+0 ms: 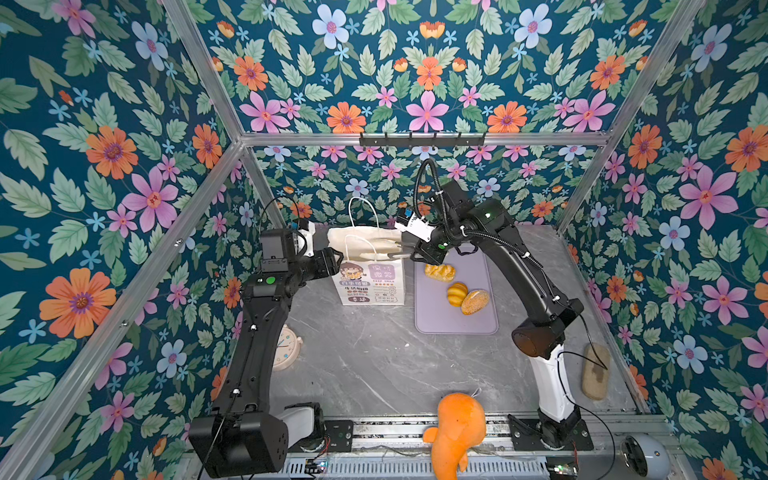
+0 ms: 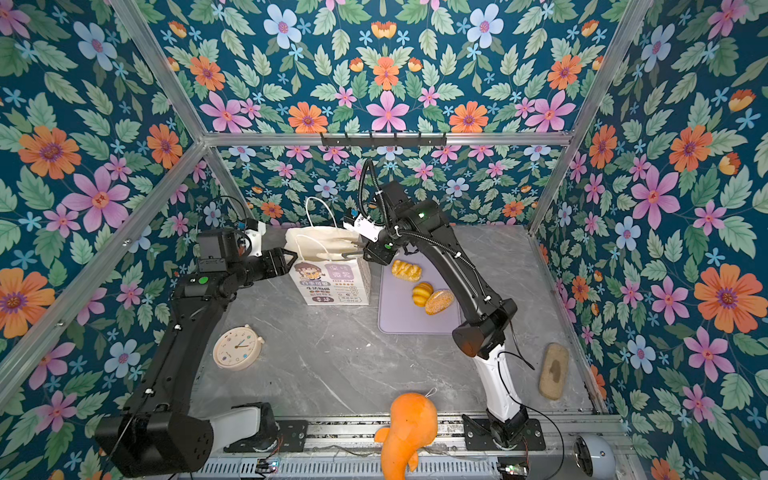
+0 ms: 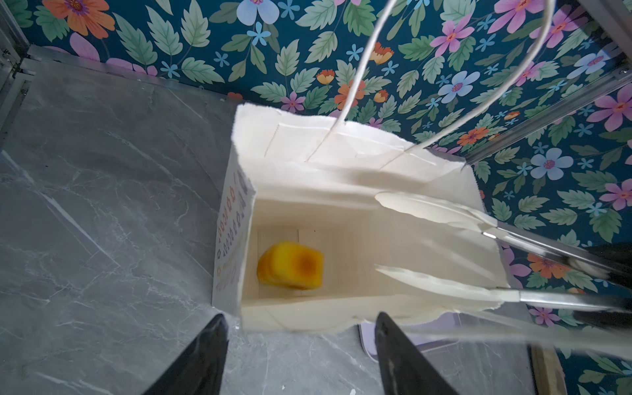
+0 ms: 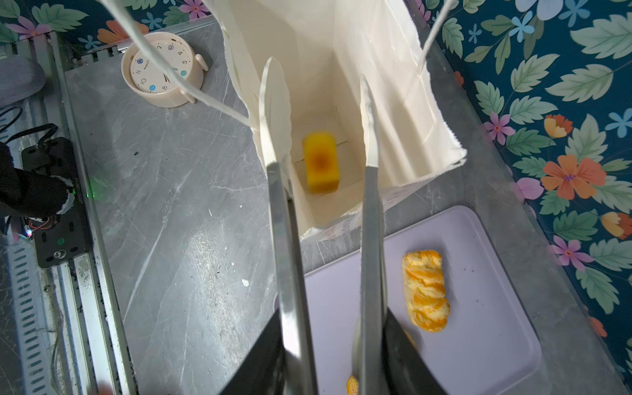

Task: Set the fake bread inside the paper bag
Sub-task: 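Open the tongs with the right gripper to drop the yellow loaf into the bag, then move the open tongs with the right gripper back over the tray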

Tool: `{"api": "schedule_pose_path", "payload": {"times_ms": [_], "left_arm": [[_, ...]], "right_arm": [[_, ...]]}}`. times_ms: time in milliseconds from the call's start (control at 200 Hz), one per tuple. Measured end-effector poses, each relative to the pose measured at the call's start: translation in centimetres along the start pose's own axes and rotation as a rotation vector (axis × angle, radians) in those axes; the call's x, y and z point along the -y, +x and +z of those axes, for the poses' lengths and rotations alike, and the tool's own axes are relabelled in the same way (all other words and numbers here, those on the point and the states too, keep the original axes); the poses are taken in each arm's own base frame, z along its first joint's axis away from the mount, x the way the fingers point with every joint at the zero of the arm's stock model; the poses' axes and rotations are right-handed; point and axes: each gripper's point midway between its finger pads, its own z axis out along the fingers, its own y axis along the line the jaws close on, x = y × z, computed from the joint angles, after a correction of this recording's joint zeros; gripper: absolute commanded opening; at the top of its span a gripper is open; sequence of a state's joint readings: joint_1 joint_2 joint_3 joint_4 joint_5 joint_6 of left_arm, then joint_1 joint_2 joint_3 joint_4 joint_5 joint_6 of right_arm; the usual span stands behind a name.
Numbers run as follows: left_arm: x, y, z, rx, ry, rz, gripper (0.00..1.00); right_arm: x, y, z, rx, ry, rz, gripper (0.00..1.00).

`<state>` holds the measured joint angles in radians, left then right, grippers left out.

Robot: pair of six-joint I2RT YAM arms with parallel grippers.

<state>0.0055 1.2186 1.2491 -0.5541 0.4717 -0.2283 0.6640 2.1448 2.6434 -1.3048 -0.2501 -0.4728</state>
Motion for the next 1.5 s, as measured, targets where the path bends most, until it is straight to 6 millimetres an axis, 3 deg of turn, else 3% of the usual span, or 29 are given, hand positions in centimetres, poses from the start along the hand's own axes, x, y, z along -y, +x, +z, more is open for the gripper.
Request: {"api": "schedule_pose_path", "payload": {"times_ms": [300, 620, 835, 1000, 1225, 1500], "left_arm": [[-0.1, 0.2, 0.1, -0.004, -0.001, -0.002, 0.69], [-0.2, -1.0, -0.5, 0.030, -0.032, 0.013, 0.70], [-0.7, -1.7, -0.9, 0.053, -0.078, 0.032, 0.70], [-1.6, -2.0, -0.8, 0.056, -0.124, 0.029, 0.70], [-2.1, -2.3, -0.4, 0.042, -0.153, 0.029, 0.70], [-3.1, -3.5, 0.6, -0.009, -0.205, 0.059, 0.67]], "right_arm": [[-0.3, -0.7, -1.4, 0.034, 0.004, 0.002, 0.41], [-0.9, -2.4, -5.8, 0.130, 0.040, 0.018, 0.41], [-1.5, -2.4, -9.3, 0.170, 0.071, 0.059, 0.40], [-2.3, -0.4, -11.9, 0.157, 0.107, 0.121, 0.40], [-3.2, 4.2, -14.2, 0.108, 0.172, 0.247, 0.41], [-4.1, 11.1, -12.8, -0.013, 0.237, 0.451, 0.40]]}}
